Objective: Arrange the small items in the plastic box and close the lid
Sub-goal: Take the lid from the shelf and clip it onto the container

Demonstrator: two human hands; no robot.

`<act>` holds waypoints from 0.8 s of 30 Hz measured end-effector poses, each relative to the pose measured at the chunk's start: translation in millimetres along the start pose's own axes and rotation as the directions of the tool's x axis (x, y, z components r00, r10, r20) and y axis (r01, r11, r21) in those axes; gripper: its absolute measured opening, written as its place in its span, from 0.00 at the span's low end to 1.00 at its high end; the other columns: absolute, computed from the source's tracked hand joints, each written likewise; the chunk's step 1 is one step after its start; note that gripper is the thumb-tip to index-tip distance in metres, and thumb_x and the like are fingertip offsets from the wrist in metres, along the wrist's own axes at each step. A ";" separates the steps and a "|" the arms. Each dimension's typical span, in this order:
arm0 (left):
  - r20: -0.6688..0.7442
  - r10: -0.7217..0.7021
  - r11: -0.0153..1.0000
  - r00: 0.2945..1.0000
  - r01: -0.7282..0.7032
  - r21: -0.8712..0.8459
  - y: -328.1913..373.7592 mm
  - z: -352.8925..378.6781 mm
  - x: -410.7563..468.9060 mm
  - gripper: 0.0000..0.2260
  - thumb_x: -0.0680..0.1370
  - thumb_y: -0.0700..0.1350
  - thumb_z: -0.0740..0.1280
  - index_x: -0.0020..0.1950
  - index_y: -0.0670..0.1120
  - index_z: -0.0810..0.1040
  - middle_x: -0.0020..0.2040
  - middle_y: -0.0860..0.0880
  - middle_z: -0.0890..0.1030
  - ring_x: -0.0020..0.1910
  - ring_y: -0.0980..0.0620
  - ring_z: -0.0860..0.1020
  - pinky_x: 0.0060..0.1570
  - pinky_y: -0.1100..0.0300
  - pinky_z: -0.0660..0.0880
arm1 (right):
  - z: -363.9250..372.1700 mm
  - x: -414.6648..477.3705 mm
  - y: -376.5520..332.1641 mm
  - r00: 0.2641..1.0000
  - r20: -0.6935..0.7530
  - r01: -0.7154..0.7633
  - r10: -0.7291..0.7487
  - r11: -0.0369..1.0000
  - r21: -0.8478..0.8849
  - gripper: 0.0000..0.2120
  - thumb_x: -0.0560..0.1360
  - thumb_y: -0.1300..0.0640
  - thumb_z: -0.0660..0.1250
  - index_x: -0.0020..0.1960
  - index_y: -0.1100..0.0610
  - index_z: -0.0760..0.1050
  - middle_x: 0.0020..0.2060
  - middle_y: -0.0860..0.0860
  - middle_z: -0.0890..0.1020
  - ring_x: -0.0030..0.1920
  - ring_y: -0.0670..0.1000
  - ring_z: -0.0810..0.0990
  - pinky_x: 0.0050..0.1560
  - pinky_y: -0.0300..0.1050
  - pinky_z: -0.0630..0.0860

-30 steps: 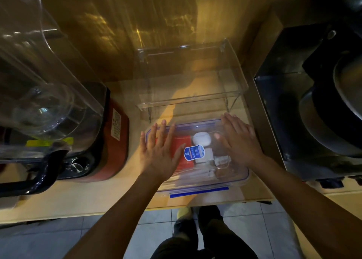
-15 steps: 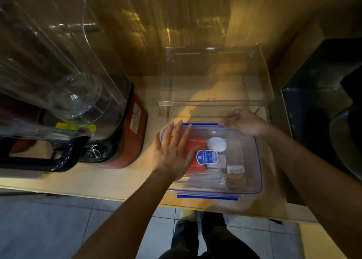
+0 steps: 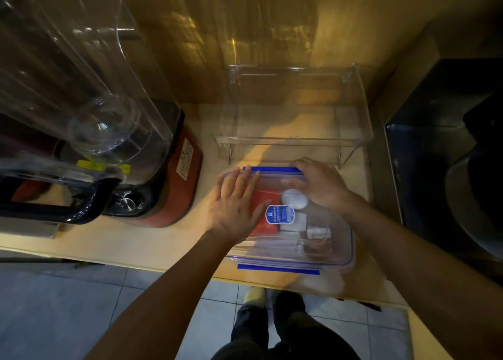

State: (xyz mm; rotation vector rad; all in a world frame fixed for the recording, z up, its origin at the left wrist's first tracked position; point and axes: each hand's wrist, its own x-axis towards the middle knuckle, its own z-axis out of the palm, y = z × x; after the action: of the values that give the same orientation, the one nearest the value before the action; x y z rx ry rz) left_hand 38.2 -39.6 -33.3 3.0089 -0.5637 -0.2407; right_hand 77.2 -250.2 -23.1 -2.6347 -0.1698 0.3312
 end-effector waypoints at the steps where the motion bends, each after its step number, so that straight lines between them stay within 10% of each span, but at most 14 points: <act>1: -0.051 0.077 0.997 0.996 -0.078 -0.012 3.1 -5.6 -3.2 0.30 0.77 0.61 0.43 0.74 0.47 0.58 0.76 0.48 0.61 0.74 0.47 0.60 0.73 0.47 0.50 | 2.6 -0.2 0.1 1.000 -0.024 0.004 -0.005 1.000 -0.028 0.24 0.74 0.40 0.61 0.65 0.51 0.71 0.59 0.50 0.77 0.59 0.55 0.75 0.59 0.49 0.63; 6: -0.264 0.608 0.789 0.749 -0.605 0.101 19.1 0.1 -38.7 0.14 0.76 0.48 0.60 0.56 0.43 0.80 0.57 0.43 0.82 0.53 0.46 0.81 0.58 0.52 0.75 | 8.7 -4.7 3.5 0.999 -0.038 0.030 -0.033 0.997 -0.071 0.23 0.75 0.39 0.59 0.64 0.50 0.70 0.60 0.50 0.77 0.60 0.54 0.73 0.59 0.47 0.61; 11: -0.142 0.607 0.788 0.782 -0.568 0.237 32.5 25.3 -69.1 0.33 0.73 0.63 0.62 0.71 0.43 0.66 0.68 0.40 0.73 0.69 0.41 0.69 0.66 0.37 0.65 | 10.5 -6.9 3.2 0.998 -0.050 0.029 -0.033 0.997 -0.077 0.25 0.75 0.38 0.58 0.67 0.51 0.68 0.62 0.50 0.76 0.63 0.54 0.72 0.62 0.48 0.60; 16: -0.072 0.581 0.752 0.811 -0.501 0.429 33.9 33.8 -73.3 0.41 0.70 0.55 0.71 0.76 0.49 0.51 0.74 0.43 0.58 0.74 0.42 0.58 0.61 0.30 0.63 | 11.0 -9.1 3.3 0.995 -0.076 0.055 -0.063 0.994 -0.098 0.24 0.76 0.40 0.57 0.66 0.53 0.70 0.61 0.52 0.77 0.62 0.54 0.73 0.62 0.50 0.62; 24: -0.067 0.713 0.684 0.698 -0.672 0.283 29.4 20.5 -72.6 0.30 0.72 0.51 0.64 0.73 0.43 0.63 0.71 0.43 0.70 0.70 0.43 0.68 0.65 0.30 0.61 | 14.0 -8.0 4.9 0.996 -0.063 0.057 -0.062 0.994 -0.091 0.24 0.76 0.39 0.56 0.66 0.52 0.69 0.61 0.52 0.76 0.62 0.54 0.72 0.62 0.50 0.61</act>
State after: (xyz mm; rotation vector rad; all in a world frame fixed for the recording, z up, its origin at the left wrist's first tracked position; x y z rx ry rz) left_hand -42.5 -41.3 -40.4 2.6935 -1.7563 0.1555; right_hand 66.1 -249.7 -35.8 -2.7178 -0.2460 0.2208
